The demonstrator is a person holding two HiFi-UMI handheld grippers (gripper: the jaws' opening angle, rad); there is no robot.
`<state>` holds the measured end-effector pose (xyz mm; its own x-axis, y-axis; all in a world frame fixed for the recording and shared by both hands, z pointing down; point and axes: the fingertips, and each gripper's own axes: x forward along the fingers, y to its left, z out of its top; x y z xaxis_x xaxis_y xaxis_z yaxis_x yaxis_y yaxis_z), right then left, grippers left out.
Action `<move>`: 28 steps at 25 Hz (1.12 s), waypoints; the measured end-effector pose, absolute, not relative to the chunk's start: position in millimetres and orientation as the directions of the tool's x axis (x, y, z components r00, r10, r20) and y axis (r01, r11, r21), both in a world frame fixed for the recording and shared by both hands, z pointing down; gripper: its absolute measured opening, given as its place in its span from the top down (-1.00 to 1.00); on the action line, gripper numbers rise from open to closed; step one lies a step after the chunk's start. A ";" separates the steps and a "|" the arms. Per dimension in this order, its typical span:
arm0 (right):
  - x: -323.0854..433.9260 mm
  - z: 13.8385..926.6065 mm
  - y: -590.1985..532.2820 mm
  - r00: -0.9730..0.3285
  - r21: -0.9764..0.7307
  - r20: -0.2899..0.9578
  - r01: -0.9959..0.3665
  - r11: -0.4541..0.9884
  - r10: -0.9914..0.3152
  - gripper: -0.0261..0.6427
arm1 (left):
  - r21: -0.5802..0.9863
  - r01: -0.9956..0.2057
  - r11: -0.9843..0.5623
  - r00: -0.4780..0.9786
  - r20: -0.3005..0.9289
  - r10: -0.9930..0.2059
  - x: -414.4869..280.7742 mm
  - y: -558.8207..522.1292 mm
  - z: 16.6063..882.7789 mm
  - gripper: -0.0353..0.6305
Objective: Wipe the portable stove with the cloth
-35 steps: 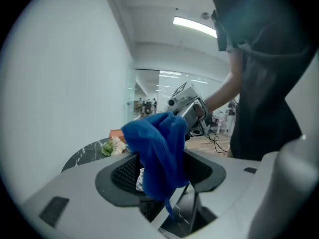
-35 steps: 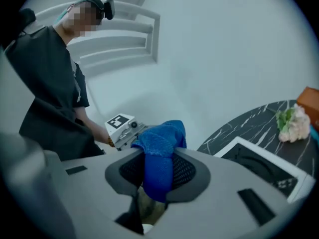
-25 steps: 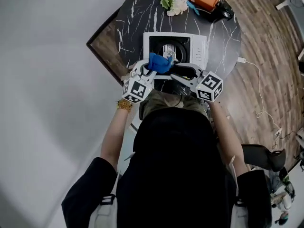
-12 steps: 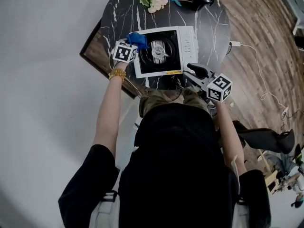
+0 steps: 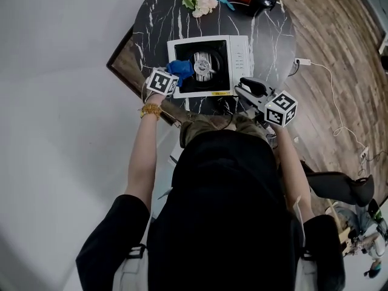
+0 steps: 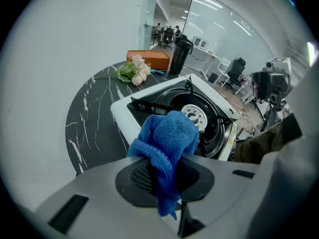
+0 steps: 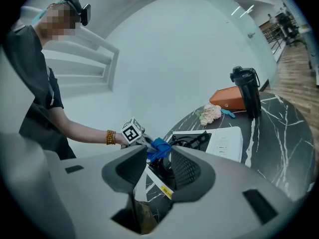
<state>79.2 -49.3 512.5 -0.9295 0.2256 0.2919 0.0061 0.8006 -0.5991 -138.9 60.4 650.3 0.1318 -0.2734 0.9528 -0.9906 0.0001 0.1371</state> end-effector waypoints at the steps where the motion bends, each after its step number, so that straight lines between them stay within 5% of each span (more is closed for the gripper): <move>1: 79.6 513.0 -50.8 -0.929 -0.599 0.291 0.011 0.801 0.231 0.49 | 0.151 -0.989 0.003 0.145 0.955 -0.260 -132.5 67.9 650.6 0.73; 7: 82.5 513.6 -53.6 -0.924 -0.596 0.287 0.035 0.802 0.253 0.50 | 0.205 -0.979 0.023 0.196 0.959 -0.207 -106.4 102.4 651.6 0.73; 10: 77.1 511.7 -40.5 -0.894 -0.467 0.347 0.099 0.879 0.284 0.50 | 0.202 -0.976 0.077 0.171 0.940 -0.295 -99.4 108.5 630.1 0.73; 14: 53.2 500.3 1.1 -0.819 -0.064 0.461 0.354 0.933 0.342 0.33 | 0.473 -0.873 0.117 0.327 0.747 -0.578 -43.4 81.0 564.6 0.72; 19: 35.8 517.9 57.4 -0.711 0.208 0.561 0.616 0.760 0.423 0.23 | 0.659 -0.751 0.037 0.463 0.565 -0.682 35.0 55.9 548.5 0.74; 26: 56.4 547.0 80.8 -0.628 0.209 0.601 0.721 0.660 0.495 0.43 | 0.823 -0.567 0.040 0.504 0.385 -0.773 43.5 68.8 561.0 0.73; 28: 57.2 553.8 87.2 -0.597 0.197 0.621 0.745 0.637 0.507 0.23 | 0.878 -0.478 0.008 0.535 0.299 -0.790 41.8 71.9 558.4 0.66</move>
<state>57.2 87.2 553.8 -0.5974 0.5070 0.6213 0.7455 0.6367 0.1972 41.8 71.9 558.4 0.5351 -0.7901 0.2990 -0.4784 0.0084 0.8781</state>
